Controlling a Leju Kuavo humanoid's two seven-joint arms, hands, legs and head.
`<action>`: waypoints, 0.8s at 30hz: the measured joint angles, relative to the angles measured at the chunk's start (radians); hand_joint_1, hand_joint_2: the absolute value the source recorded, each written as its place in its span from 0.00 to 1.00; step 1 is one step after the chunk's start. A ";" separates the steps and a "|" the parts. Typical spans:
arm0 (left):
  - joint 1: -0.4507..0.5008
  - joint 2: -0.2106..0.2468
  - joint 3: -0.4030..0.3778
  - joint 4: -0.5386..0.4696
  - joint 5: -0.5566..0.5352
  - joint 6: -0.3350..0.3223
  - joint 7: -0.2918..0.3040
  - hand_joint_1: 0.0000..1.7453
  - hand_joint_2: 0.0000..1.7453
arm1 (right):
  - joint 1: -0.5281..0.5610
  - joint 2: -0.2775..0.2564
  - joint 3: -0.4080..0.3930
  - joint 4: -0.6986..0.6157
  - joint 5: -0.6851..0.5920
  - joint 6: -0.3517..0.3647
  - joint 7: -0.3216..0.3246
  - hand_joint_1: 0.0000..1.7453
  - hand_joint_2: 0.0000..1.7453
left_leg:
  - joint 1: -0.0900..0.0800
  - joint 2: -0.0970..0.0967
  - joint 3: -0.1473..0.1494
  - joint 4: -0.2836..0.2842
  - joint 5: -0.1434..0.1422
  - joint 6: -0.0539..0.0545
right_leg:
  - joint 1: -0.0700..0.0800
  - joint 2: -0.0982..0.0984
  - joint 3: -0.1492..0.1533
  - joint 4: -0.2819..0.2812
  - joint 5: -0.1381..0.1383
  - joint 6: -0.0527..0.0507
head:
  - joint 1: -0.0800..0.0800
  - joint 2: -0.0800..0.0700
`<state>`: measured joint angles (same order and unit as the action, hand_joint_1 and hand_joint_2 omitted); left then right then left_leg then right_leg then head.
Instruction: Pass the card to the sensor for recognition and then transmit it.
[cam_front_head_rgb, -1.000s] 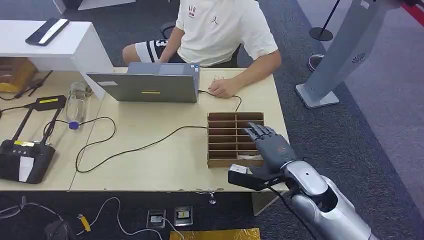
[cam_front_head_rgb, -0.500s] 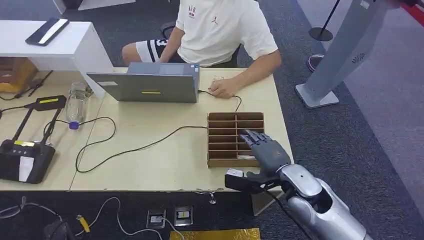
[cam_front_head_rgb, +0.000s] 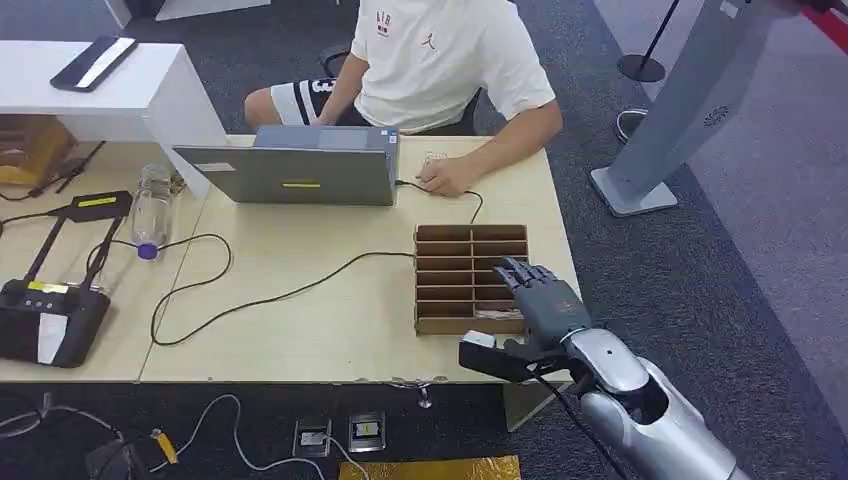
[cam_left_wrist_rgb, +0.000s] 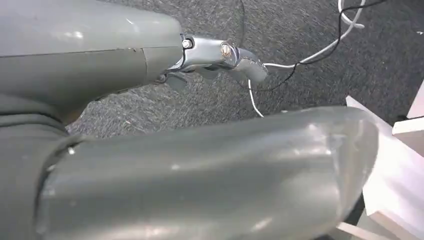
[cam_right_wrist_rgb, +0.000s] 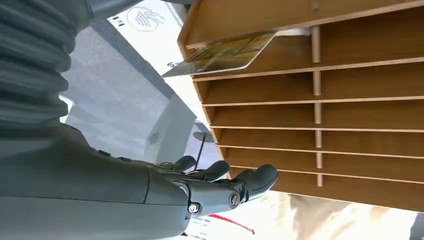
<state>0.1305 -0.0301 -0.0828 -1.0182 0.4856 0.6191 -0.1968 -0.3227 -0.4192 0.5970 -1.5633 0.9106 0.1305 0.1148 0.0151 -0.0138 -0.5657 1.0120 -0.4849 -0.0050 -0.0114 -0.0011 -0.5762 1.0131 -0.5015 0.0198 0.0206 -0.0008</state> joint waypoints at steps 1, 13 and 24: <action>0.000 -0.001 0.005 -0.002 0.000 0.000 0.000 0.00 0.00 | 0.000 -0.002 0.000 0.003 0.001 -0.003 0.000 0.00 1.00 | 0.000 0.000 0.000 0.000 0.000 0.000 | 0.000 0.000 0.000 0.000 0.000 0.000 | 0.000 0.000; 0.000 -0.009 0.018 -0.007 0.000 0.000 0.001 0.00 0.00 | 0.009 -0.009 -0.001 0.019 0.005 -0.009 0.000 0.00 1.00 | 0.000 0.000 0.000 0.000 0.000 0.000 | 0.000 0.000 0.000 0.000 0.000 0.000 | 0.000 0.000; 0.001 -0.009 0.021 -0.007 0.000 0.000 0.001 0.00 0.00 | 0.009 -0.008 -0.001 0.019 -0.003 -0.019 -0.011 0.00 1.00 | 0.000 0.000 0.000 0.000 0.000 0.000 | 0.000 0.000 0.000 0.000 0.000 0.000 | 0.000 0.000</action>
<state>0.1318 -0.0393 -0.0622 -1.0254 0.4860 0.6191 -0.1957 -0.3136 -0.4273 0.5962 -1.5442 0.9079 0.1110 0.1038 0.0151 -0.0138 -0.5657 1.0120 -0.4849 -0.0050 -0.0113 -0.0011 -0.5761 1.0131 -0.5015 0.0198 0.0206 -0.0008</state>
